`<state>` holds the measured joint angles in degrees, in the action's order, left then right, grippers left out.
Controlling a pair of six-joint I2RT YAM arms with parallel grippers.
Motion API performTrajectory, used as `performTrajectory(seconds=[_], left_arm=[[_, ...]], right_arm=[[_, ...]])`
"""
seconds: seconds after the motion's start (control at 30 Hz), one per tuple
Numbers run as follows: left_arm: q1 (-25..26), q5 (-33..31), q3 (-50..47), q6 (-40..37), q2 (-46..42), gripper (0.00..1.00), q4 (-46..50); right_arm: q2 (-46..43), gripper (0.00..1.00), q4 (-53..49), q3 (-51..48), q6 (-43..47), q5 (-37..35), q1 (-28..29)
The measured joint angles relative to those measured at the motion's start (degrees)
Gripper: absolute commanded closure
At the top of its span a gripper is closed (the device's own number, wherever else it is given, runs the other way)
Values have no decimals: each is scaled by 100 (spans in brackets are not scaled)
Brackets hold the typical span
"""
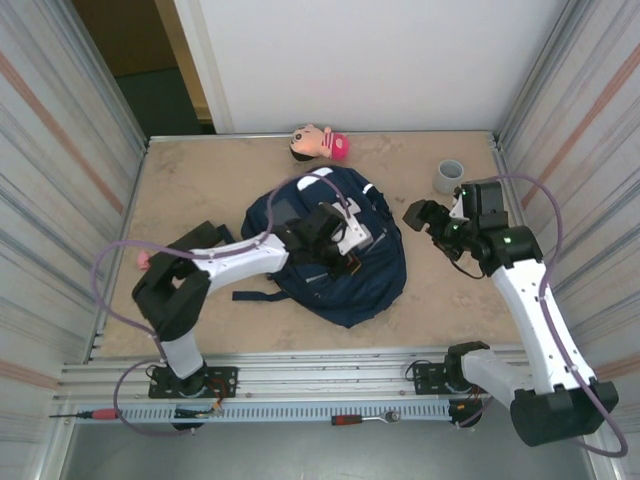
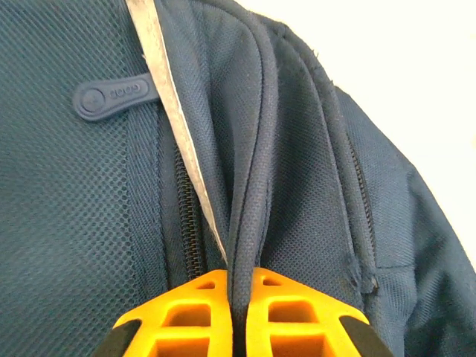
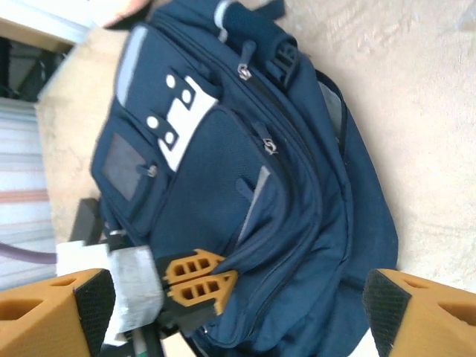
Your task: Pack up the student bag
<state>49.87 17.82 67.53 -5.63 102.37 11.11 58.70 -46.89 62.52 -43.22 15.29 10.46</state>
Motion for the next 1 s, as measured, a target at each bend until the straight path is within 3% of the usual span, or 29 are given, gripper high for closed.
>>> performTrajectory(seconds=[0.07, 0.2, 0.37, 0.57, 0.8, 1.0], left_arm=[[96, -57, -17, -44, 299, 86, -138], [127, 35, -17, -17, 501, 51, -260], [94, 96, -20, 173, 79, 29, -212], [-337, -118, -363, 592, -1403, 21, -225], [-1379, -492, -1797, 1714, -3038, 19, -505], [-1773, -732, -2702, 2258, -3759, 18, -457]], right_arm=[[37, 13, 37, -140, 35, 44, 0], [-44, 13, 168, -391, 144, 111, 0], [-387, 13, 398, -470, 988, 195, 197], [-483, 13, 426, -468, 3303, 2, 1937], [518, 9, 275, -669, 5532, -813, 3930], [1368, 6, 494, -1169, 6520, -1182, 4273]])
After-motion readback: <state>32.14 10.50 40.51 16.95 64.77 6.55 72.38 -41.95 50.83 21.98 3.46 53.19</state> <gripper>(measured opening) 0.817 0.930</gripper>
